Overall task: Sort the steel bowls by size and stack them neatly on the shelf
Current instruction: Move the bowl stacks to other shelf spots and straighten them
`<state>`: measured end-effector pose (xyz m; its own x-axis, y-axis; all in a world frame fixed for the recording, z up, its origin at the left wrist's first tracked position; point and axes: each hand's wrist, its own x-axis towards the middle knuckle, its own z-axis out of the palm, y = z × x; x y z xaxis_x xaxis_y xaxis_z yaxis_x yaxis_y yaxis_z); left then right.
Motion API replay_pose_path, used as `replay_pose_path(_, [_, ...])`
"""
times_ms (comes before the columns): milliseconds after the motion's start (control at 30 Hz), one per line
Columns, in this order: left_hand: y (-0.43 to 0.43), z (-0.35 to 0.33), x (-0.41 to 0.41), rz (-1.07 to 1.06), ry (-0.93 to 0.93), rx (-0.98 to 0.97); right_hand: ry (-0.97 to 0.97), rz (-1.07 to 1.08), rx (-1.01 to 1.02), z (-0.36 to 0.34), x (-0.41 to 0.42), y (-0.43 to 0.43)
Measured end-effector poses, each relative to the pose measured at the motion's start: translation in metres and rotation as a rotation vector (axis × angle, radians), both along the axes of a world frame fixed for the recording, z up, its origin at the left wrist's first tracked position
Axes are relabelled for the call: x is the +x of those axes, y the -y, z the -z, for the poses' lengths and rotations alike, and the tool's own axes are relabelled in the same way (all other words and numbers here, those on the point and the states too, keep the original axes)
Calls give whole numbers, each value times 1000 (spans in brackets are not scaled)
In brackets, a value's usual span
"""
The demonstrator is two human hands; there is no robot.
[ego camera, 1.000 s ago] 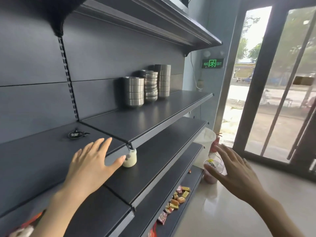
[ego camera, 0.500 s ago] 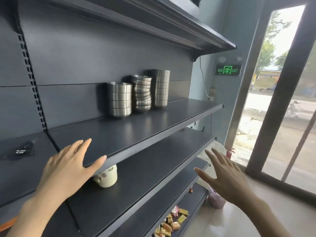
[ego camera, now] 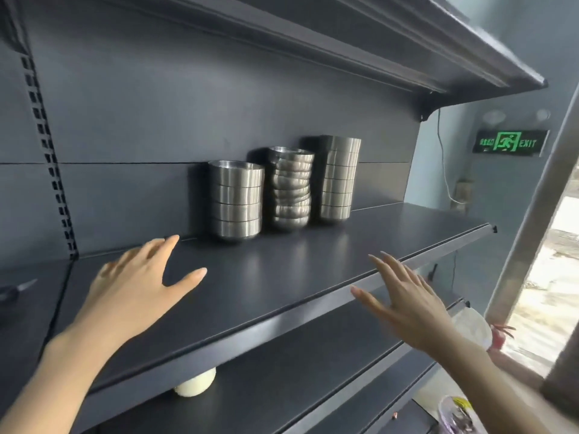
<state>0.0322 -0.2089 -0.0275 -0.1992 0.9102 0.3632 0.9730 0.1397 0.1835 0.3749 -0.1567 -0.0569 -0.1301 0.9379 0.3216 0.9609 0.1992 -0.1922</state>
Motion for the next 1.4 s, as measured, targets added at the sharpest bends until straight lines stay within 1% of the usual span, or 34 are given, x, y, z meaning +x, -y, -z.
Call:
replay_pose_path(167, [-26,-15,12,-57,-3,0,-125,-247,-11,-7,-40,-59])
replay_pose_path(267, [-48,-22,20,-87,41,3,-228,-398,-18,-15,-63,-98])
replay_pose_path(367, [-82,-24,22,-103,164,8,-358,-542,-66,-21,-83,-140])
replay_pose_path(500, [-128,-24,22,-75,402,78,-550,-712,-163,-24,-103,-193])
replay_pose_path(633, [-170,-26,25,-53,647,152,-644,-833,-249,-25,-126,-234])
replay_pose_path(733, [-195,-23,25,-19,797,193,-701,-897,-286,-23,-146,-253])
replay_pose_path(867, [-221,-17,24,44,905,276,-842,-924,-281,-16,-171,-271])
replay_pose_path(933, [-231,-12,24,96,913,314,-889,-943,-268,-11,-181,-279])
replay_pose_path(1100, [-246,3,12,183,841,381,-918,-973,-208,-3,-191,-290])
replay_pose_path(1267, [-254,10,-2,220,792,385,-951,-990,-218,0,-193,-300])
replay_pose_path(1400, [-259,9,-8,245,788,396,-1016,-1021,-228,-5,-199,-303])
